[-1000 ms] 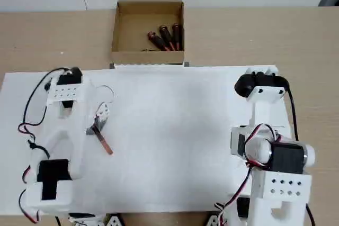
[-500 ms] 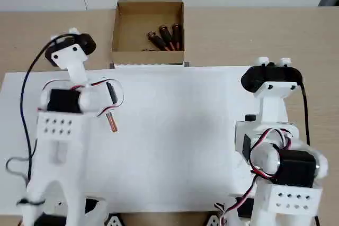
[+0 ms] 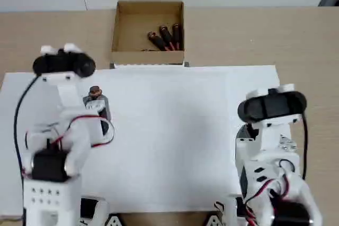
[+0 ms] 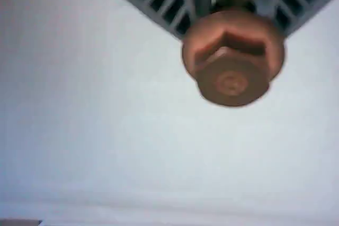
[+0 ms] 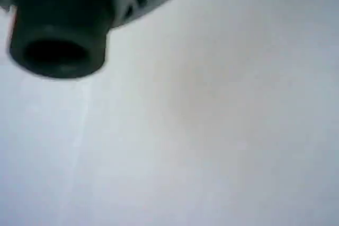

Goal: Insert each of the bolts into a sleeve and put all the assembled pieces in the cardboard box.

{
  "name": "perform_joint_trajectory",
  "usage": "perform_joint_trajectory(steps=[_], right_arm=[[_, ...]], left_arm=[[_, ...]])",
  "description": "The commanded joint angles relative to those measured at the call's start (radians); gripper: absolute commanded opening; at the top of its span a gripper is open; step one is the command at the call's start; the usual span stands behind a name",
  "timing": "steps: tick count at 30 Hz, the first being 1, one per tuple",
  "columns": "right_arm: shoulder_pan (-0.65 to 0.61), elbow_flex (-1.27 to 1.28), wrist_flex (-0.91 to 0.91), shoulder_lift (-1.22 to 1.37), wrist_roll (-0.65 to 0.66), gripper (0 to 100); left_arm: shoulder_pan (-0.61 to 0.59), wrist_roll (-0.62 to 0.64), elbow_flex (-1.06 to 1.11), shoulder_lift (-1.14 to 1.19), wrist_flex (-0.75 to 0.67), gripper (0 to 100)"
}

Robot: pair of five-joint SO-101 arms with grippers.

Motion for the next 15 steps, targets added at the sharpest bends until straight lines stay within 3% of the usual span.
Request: perform_joint_trajectory(steps=[1,7,15], right_arm=[[0.004,0.135,-0.133,-0.107,0.014,0.2],[-0.097,0.365,-0.251,-0.272,0.015,0.2],[-0.329,0.572,-0.404,-0.389,0.011,0.2]], left_arm=[[0.006,-0.009,0.133,-0.146,-0.152,1],[0.006,-0.009,0.357,-0.310,-0.361,1],[0.008,-0.002,0.506,-0.396,-0.480,1]])
